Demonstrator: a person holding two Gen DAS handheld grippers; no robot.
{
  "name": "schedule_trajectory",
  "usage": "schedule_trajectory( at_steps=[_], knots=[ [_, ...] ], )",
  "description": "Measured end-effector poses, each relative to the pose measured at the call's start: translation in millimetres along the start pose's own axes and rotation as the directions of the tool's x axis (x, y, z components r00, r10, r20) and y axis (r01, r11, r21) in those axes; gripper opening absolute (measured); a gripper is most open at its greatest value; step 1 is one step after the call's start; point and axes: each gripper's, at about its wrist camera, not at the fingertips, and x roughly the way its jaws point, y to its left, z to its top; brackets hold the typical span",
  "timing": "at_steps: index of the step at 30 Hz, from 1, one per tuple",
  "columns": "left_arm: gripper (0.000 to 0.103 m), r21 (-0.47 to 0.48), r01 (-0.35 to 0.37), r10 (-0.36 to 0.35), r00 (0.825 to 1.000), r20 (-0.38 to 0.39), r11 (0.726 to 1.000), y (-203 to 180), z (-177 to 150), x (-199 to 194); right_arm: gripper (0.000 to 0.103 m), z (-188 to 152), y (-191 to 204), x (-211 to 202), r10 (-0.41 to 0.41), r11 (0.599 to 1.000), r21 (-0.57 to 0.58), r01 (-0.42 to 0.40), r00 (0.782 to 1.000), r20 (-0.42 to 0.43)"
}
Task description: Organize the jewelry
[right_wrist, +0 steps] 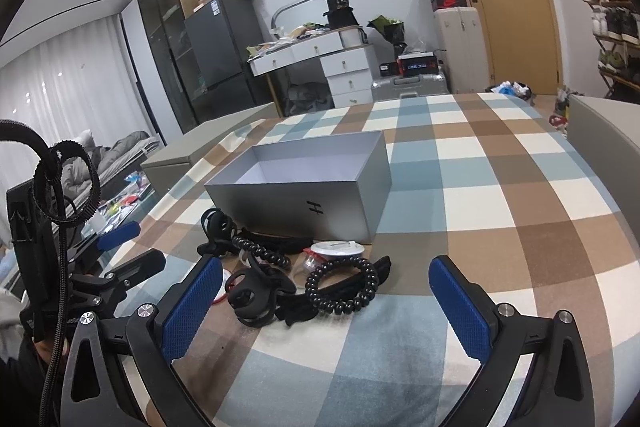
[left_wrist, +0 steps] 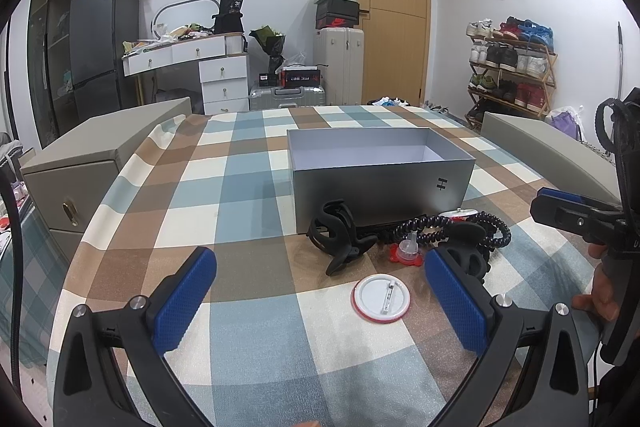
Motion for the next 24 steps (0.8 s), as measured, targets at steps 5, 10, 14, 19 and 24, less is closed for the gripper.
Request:
schedule_trajectory(
  at_steps=[5, 10, 14, 19, 24],
  knots=[
    [0.102, 0.000, 0.002, -0.002, 1.000, -0.002, 1.000, -1.1, 0.0, -0.1, 0.103, 1.2, 1.7, -0.4, 0.003, 1.000, -0.014, -0.003, 1.000, -0.002],
    [0.102, 0.003, 0.013, -0.013, 1.000, -0.005, 1.000, -1.6, 0.4, -0.7, 0.103, 4.2, 1.9, 5.5, -0.023, 1.000, -0.020, 0.022, 0.999, -0.048],
    [0.102, 0.003, 0.033, -0.033, 0.999, -0.007, 0.999, -2.1, 3.4, -2.7, 0.103, 5.2, -3.2, 13.1, -0.011, 1.000, 0.026, 0.014, 0.994, -0.107],
    [0.102, -0.005, 0.059, -0.059, 0.997, -0.045, 0.998, -4.5, 5.2, 3.2, 0.092, 6.6, -8.2, 27.1, 0.000, 0.998, 0.056, 0.011, 0.979, -0.204],
    [0.102, 0.017, 0.049, -0.047, 0.993, -0.104, 0.999, -8.7, 1.9, 11.9, 0.079, -0.1, -15.2, 38.1, -0.002, 0.996, 0.086, 0.025, 0.965, -0.261]
  ],
)
